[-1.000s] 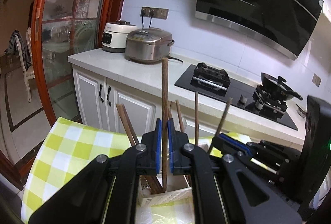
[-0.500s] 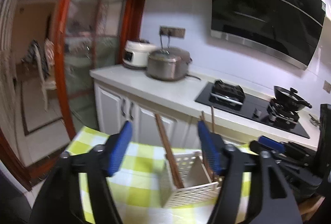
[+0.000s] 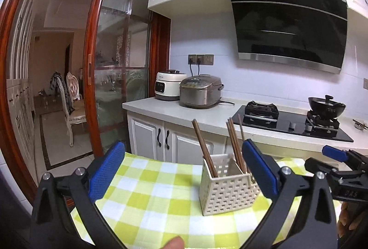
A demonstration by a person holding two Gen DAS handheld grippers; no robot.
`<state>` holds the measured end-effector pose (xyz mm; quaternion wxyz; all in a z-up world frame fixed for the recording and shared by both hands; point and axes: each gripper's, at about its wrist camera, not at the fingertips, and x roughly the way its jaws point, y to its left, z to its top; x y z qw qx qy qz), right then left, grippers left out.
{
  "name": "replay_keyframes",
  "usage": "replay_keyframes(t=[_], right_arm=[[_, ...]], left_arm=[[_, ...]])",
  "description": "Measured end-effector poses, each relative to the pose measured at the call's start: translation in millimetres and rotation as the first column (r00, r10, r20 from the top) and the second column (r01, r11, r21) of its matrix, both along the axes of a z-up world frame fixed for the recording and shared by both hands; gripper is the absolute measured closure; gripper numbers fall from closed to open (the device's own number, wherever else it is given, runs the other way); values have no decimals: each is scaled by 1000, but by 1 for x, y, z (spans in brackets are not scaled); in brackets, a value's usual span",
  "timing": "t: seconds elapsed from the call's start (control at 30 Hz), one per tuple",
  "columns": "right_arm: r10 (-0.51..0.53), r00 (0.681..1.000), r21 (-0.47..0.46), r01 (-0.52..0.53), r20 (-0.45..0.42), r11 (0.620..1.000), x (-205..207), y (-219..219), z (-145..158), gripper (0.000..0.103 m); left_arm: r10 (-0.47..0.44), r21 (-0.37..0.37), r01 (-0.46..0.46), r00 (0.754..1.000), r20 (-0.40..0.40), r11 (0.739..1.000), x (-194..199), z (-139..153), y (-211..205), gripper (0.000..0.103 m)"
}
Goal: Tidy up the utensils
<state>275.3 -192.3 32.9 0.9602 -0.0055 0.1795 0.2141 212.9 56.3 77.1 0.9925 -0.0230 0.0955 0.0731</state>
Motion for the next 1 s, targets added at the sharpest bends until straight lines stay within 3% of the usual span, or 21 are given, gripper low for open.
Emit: replay_keyframes(t=[0.2, 0.57, 1.0], right_arm=[[-14, 1000, 36, 14, -3, 999, -27, -9, -8, 18], [-26, 1000, -54, 26, -9, 998, -59, -7, -42, 18], [-29, 1000, -32, 29, 3, 999, -70, -23, -42, 18]], left_arm=[[-12, 24, 12, 1000, 20, 1000, -27, -7, -14, 4], [-26, 46, 28, 999, -47, 999, -47, -47, -46, 4], [-9, 16, 10, 998, -70, 1000, -54, -59, -53, 4]])
